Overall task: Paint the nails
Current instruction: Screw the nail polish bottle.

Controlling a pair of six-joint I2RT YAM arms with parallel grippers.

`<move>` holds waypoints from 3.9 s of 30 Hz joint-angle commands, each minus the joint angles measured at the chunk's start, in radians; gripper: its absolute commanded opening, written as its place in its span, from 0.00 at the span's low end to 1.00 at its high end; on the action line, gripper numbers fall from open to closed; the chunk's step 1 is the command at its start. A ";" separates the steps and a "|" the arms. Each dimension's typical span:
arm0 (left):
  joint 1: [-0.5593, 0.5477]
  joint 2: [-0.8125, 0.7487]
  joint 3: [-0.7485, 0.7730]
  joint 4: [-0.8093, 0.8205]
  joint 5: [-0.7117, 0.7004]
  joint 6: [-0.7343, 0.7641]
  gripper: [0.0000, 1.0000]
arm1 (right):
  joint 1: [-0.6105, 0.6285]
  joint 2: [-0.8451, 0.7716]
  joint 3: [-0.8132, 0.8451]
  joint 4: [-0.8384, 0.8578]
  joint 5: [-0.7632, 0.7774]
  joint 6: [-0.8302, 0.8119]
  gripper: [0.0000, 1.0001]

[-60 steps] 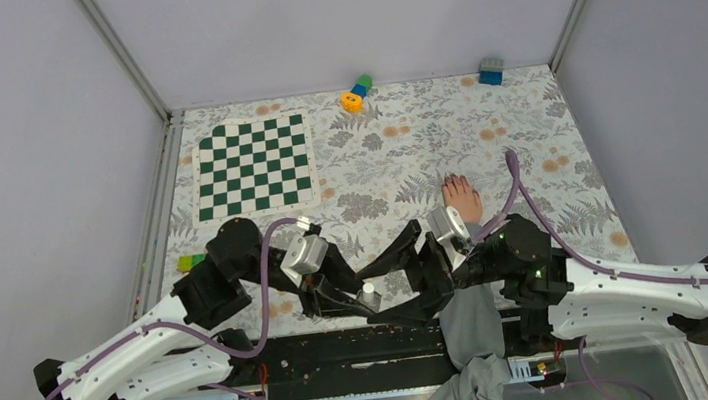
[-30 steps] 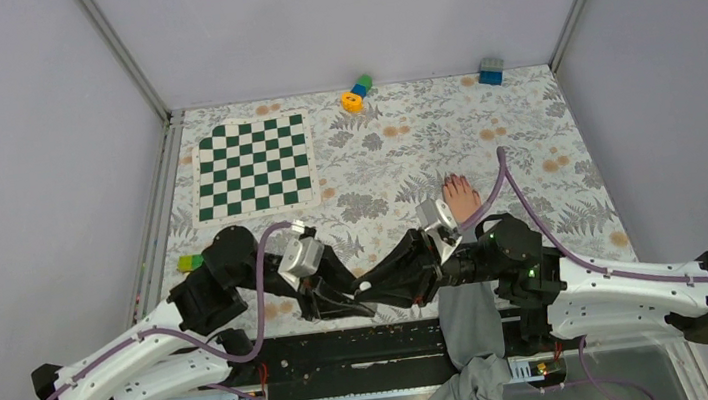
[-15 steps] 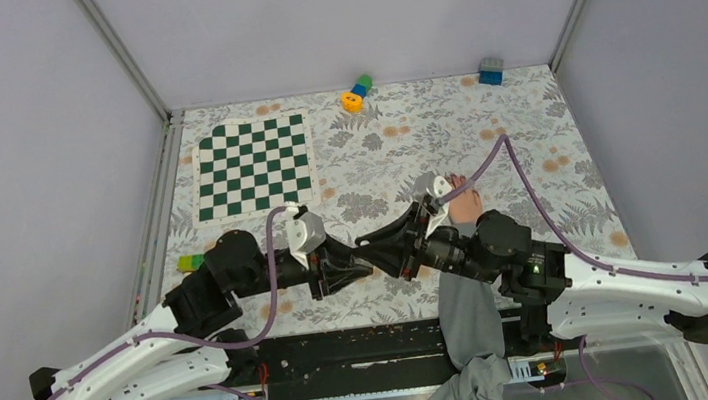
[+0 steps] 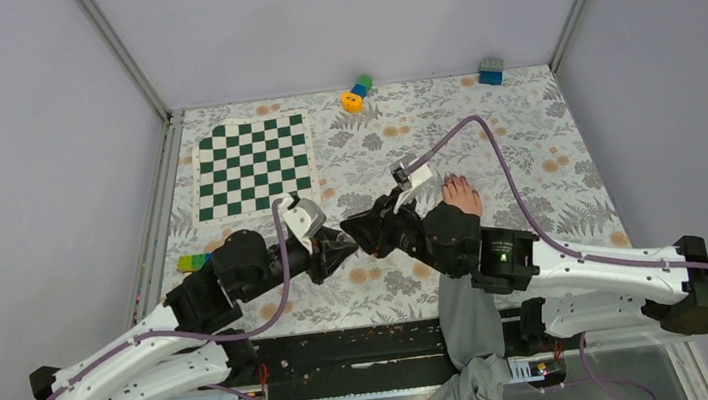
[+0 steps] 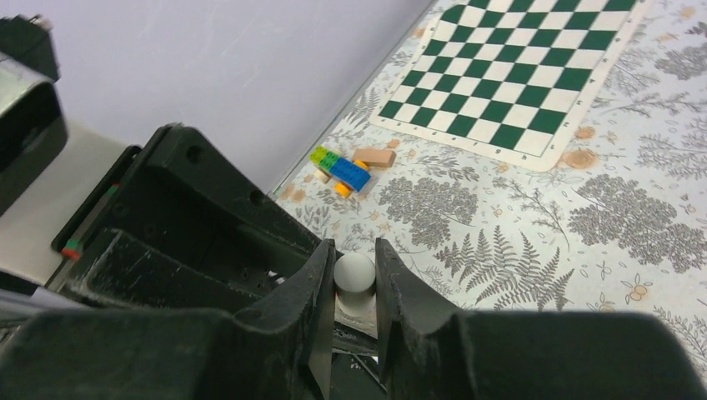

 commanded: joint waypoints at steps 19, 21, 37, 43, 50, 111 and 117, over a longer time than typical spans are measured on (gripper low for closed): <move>0.020 0.017 0.021 0.120 0.021 0.061 0.00 | 0.014 -0.135 0.037 -0.124 0.141 -0.085 0.65; 0.020 0.014 0.020 0.136 0.106 0.070 0.00 | 0.013 -0.191 0.021 -0.139 0.173 -0.102 0.64; 0.021 0.083 0.053 0.243 0.847 0.025 0.00 | 0.013 -0.382 -0.097 0.132 -0.705 -0.402 0.74; 0.021 0.117 0.046 0.344 0.997 -0.062 0.00 | 0.013 -0.343 -0.086 0.147 -0.928 -0.396 0.73; 0.021 0.117 0.048 0.389 1.070 -0.105 0.00 | 0.013 -0.271 -0.075 0.179 -1.089 -0.341 0.67; 0.043 0.007 0.017 0.140 0.058 0.030 0.00 | -0.012 -0.002 0.001 -0.094 -0.362 -0.049 0.00; 0.043 0.011 0.024 0.093 -0.145 0.013 0.00 | -0.011 0.123 0.120 -0.219 -0.246 0.091 0.00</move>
